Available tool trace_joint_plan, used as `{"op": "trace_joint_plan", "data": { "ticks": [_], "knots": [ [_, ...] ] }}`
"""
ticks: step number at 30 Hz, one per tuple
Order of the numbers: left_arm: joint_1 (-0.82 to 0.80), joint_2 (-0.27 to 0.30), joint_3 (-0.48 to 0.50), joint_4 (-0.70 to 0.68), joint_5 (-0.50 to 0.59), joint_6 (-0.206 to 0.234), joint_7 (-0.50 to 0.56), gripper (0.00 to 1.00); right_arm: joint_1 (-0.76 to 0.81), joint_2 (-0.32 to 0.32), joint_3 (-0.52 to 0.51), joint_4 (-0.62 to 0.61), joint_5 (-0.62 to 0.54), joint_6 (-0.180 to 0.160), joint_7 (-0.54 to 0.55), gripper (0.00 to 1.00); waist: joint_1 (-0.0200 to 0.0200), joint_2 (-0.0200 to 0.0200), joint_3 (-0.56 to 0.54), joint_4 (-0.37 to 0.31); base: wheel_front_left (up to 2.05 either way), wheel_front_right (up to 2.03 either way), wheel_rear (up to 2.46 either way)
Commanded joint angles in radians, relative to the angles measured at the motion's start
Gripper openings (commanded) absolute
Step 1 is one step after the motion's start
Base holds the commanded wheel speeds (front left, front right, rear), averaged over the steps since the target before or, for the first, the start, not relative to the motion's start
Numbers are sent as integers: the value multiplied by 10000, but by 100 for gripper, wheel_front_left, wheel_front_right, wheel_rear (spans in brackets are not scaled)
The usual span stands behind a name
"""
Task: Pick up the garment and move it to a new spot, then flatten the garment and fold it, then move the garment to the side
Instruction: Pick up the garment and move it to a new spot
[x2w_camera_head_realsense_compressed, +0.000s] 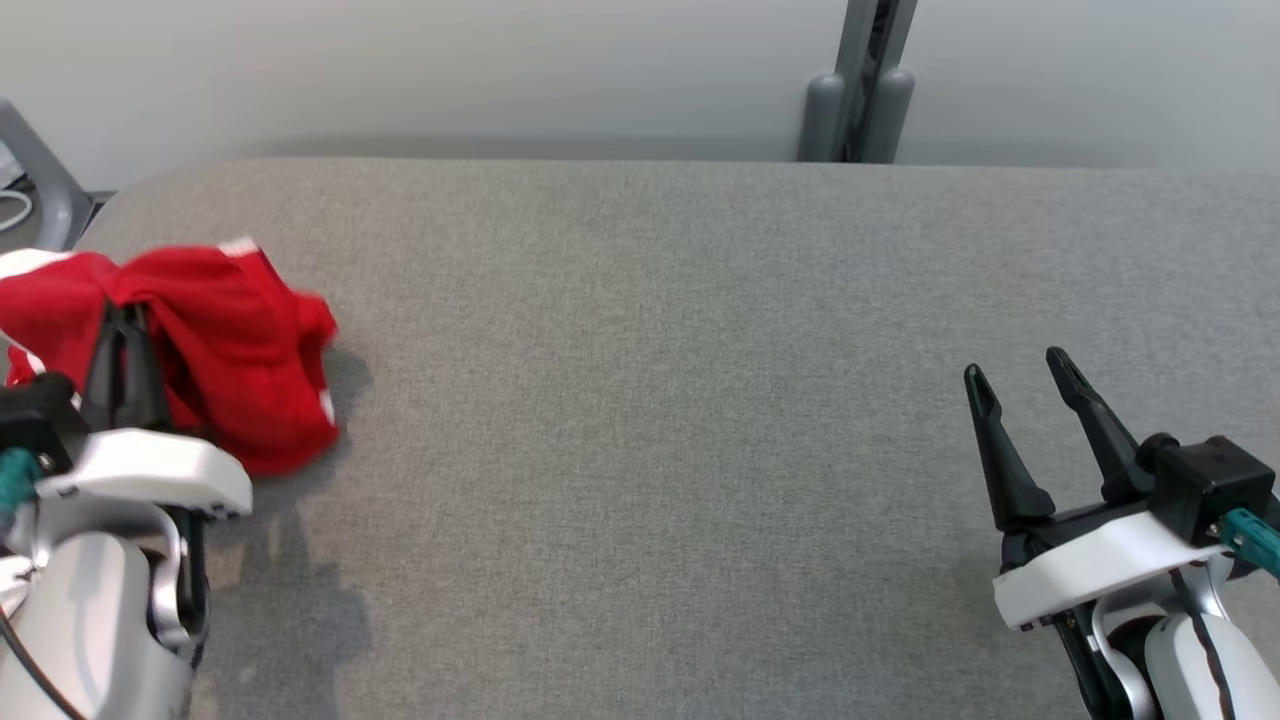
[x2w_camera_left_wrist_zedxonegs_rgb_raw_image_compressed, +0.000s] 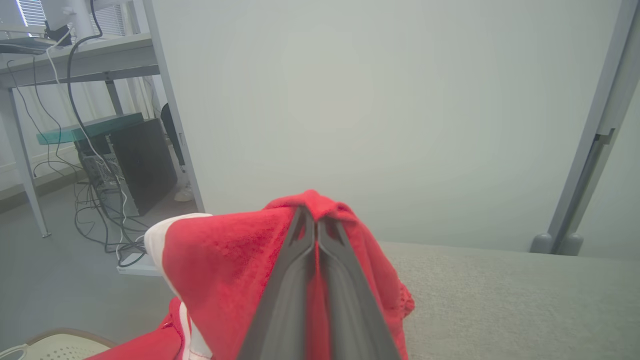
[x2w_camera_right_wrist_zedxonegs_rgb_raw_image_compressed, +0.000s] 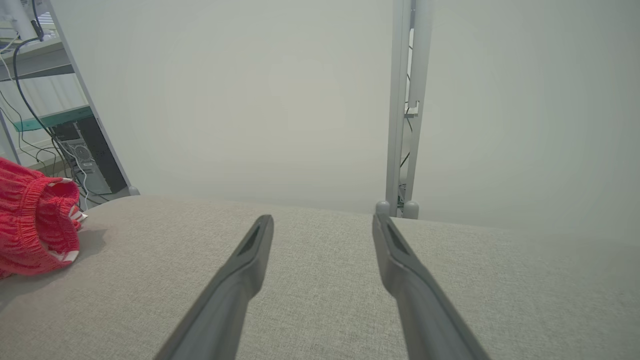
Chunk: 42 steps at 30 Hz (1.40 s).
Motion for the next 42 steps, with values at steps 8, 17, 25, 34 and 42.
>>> {"op": "trace_joint_plan", "data": {
  "ticks": [8, 17, 25, 34, 42],
  "knots": [
    [2164, -92, -403, -3460, 496, 713, 703, 0, 401, 152, -82, -217, -80, 17, -2, 100, 0, 0, -513, -440, 0, 0, 0],
    [3212, -335, -1347, -5759, 765, 833, 1759, 0, 268, 301, 153, -434, -68, 15, -70, 100, 0, 0, -248, -1531, 0, 0, 0],
    [2308, -833, -2558, -5268, 890, 225, 1976, 0, -19, 356, 237, -397, 53, 15, -206, 100, 0, 0, 363, -3206, 0, 0, 0],
    [865, -1587, -3744, -3570, 959, -583, 1758, 0, -239, 441, 227, -287, 137, 17, -377, 100, 0, 0, 1117, -4446, 0, 0, 0],
    [-395, -2079, -4524, -1314, 758, -1055, 1520, 0, -381, 544, 182, -105, 285, 15, -667, 100, 0, 0, 1819, -4893, 0, 0, 0]
  ]
}}
